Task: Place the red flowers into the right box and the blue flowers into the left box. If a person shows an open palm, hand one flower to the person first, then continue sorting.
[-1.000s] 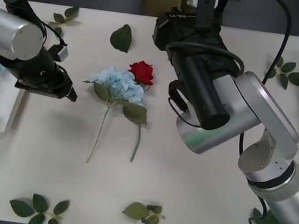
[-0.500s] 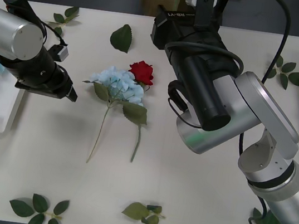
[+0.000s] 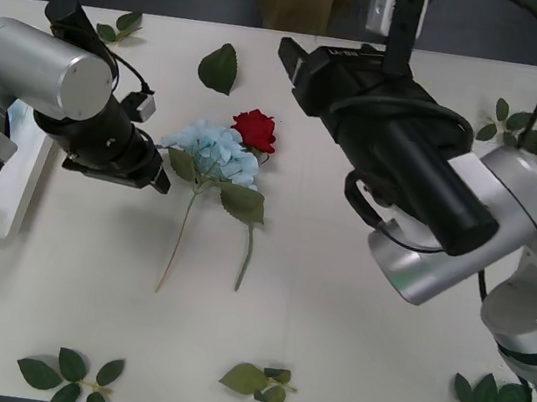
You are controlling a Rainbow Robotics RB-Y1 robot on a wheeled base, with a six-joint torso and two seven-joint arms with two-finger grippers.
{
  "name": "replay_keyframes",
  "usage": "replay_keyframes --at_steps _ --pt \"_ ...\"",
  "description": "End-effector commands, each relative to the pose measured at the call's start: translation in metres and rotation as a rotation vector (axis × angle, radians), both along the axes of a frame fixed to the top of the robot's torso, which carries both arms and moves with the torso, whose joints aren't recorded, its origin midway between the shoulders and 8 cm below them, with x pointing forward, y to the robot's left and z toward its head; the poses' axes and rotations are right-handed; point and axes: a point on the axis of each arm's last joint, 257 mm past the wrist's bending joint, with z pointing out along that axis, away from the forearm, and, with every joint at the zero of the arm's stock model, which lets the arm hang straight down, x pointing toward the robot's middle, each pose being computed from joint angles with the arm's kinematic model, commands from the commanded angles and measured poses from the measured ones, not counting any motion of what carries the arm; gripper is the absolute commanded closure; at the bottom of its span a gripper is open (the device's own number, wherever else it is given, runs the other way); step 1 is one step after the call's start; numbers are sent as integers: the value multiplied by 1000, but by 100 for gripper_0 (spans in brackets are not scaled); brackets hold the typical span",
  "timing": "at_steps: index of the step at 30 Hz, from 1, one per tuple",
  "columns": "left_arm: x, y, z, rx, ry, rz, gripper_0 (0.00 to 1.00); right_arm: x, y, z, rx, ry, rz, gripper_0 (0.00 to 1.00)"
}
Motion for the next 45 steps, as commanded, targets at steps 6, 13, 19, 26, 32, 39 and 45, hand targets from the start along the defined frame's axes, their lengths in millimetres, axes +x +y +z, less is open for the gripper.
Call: replay_keyframes --at_steps 6,13,19,26,32,39,45 --pt "12 -46 4 122 -83 -59 0 21 -79 -45 64 320 -39 0" --pt "9 -73 -19 143 -121 -33 0 34 -93 -77 -112 323 153 0" --pt "8 -96 -32 107 -156 -4 0 34 -88 -108 -131 232 391 0" --pt "10 -95 -39 113 -168 7 0 14 -83 -126 -152 162 560 0" --pt "30 -82 -54 112 -208 24 0 7 -80 -123 -141 167 592 0" --pt "39 -74 -59 136 -235 13 100 7 -88 -124 -149 173 585 0" --pt "39 -74 -59 133 -239 10 100 10 -92 -119 -135 171 571 0"
